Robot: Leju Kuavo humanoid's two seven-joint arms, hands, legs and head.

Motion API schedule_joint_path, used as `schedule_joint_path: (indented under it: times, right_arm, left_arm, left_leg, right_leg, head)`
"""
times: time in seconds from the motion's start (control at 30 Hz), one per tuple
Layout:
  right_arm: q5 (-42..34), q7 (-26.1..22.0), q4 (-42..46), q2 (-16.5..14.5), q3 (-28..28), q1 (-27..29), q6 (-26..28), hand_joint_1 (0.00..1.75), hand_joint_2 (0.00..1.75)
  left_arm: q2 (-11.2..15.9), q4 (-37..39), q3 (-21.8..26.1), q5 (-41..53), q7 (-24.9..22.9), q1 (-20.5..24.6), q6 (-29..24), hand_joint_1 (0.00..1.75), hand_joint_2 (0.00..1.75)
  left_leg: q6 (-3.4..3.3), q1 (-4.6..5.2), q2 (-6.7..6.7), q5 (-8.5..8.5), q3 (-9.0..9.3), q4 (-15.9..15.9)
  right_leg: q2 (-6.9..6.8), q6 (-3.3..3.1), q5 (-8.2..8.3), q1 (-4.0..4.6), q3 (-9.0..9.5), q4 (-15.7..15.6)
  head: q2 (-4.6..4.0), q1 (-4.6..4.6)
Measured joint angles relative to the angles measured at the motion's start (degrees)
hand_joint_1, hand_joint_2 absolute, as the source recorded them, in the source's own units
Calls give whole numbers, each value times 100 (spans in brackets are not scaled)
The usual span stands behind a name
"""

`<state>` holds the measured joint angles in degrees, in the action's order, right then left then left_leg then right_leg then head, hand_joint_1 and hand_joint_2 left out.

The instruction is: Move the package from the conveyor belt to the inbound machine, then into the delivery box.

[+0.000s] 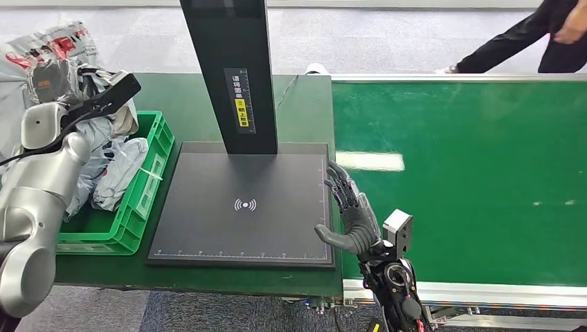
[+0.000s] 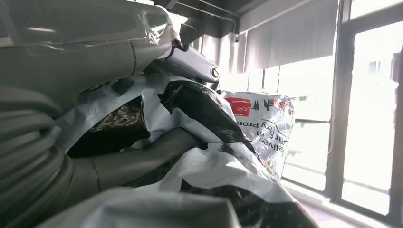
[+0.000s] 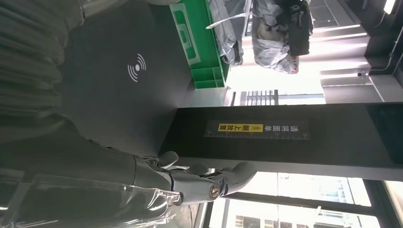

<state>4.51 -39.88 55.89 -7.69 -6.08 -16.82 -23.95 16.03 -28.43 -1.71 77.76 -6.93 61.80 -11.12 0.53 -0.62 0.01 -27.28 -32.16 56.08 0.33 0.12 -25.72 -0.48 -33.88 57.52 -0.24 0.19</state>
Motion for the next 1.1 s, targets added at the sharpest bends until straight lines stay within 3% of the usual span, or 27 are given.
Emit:
schedule_joint_path:
  times: [0.3, 0.83, 0.87, 0.97, 1.0, 1.1]
  right_arm:
    - [48, 13, 32, 7, 6, 3, 21, 0, 175]
    - [53, 26, -45, -13, 3, -171, 54, 0, 175]
    - [55, 26, -47, -17, 3, -170, 64, 0, 175]
    - [57, 26, -50, -22, 1, -161, 84, 0, 175]
    - [55, 27, -50, -22, -1, -159, 91, 0, 175]
    - [48, 32, -50, -22, -2, -137, 122, 0, 175]
  left_arm:
    - [225, 263, -49, 293, -201, -255, 389, 175, 175]
    - [-118, 529, -33, 367, -334, -999, 320, 175, 175]
    - [-138, 540, -25, 360, -327, -1016, 322, 166, 175]
    - [-180, 572, 23, 273, -232, -1039, 320, 35, 175]
    - [-192, 580, 58, 199, -147, -1049, 270, 0, 175]
    - [-242, 589, 253, -175, 282, -1101, -132, 0, 175]
  left_leg:
    - [0, 1, -2, 0, -4, 0]
    - [0, 2, -4, 0, 2, 0]
    - [0, 2, -4, 0, 4, 0]
    - [0, 2, -4, 0, 9, 0]
    - [0, 2, -4, 0, 11, 0]
    - [0, 2, -7, 1, 14, 0]
  right_leg:
    - [-2, 0, -1, -1, -3, -1]
    - [-4, 0, -1, -2, 5, -1]
    - [-4, 0, -1, -2, 6, -1]
    - [-5, 0, -1, -2, 12, -1]
    - [-5, 0, -1, -2, 13, -1]
    - [-6, 0, -1, -2, 14, -1]
  head:
    - [0, 1]
    - [0, 0]
    - [0, 0]
    - [0, 0]
    - [0, 0]
    - [0, 0]
